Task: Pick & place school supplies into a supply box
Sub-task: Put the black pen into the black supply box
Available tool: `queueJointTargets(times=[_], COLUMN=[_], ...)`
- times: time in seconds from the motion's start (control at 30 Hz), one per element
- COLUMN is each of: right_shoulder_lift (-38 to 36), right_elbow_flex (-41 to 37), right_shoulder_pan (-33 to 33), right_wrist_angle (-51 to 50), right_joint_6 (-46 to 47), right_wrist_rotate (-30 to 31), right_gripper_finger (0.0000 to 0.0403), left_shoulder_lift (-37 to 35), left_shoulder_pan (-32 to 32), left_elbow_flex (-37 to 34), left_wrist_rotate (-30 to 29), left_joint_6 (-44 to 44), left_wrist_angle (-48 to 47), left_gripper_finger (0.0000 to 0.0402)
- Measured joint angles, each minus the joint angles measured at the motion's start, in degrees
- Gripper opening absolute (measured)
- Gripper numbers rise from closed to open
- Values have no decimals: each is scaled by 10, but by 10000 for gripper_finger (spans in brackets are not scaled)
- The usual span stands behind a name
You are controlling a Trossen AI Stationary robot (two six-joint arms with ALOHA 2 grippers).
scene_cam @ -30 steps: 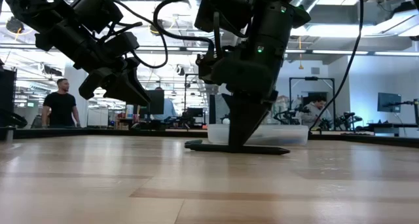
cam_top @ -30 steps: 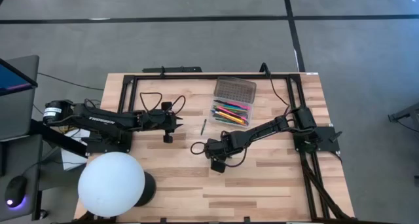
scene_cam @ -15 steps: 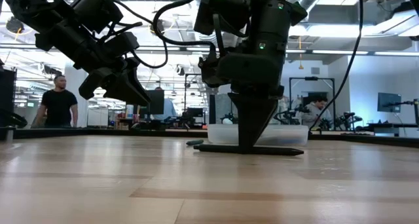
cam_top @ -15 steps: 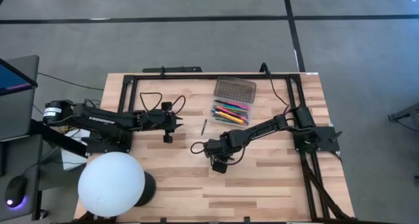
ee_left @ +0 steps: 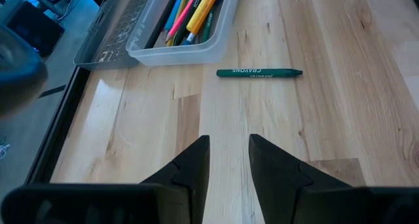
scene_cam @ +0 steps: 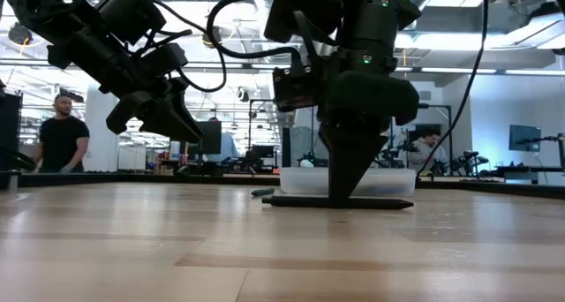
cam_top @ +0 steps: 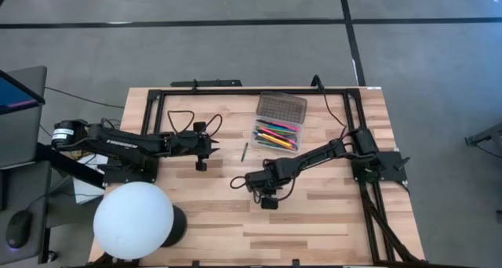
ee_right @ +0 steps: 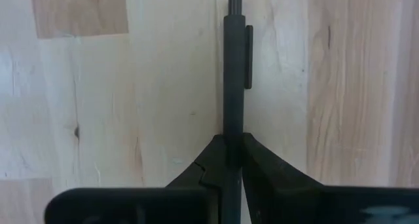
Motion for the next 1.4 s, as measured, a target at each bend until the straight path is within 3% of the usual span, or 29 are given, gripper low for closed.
queueJointTargets(times=[0.8,1.13,1.4], right_shoulder_lift=[-34,-90,-131], right_elbow_flex=[-6,-3,-2], right_shoulder_pan=[26,32,0], right_wrist_angle=[-20,-95,-159], right_joint_6=[-30,-9,-4], right_wrist_rotate=[38,144,262], right_gripper_finger=[13,13,16], left_shoulder_lift=[0,0,0], left_shoulder_pan=[0,0,0], left_elbow_flex=[0,0,0], left_wrist_rotate=[0,0,0], left_joint_6=[0,0,0], left_wrist_angle=[0,0,0], left_gripper_finger=[102,102,102])
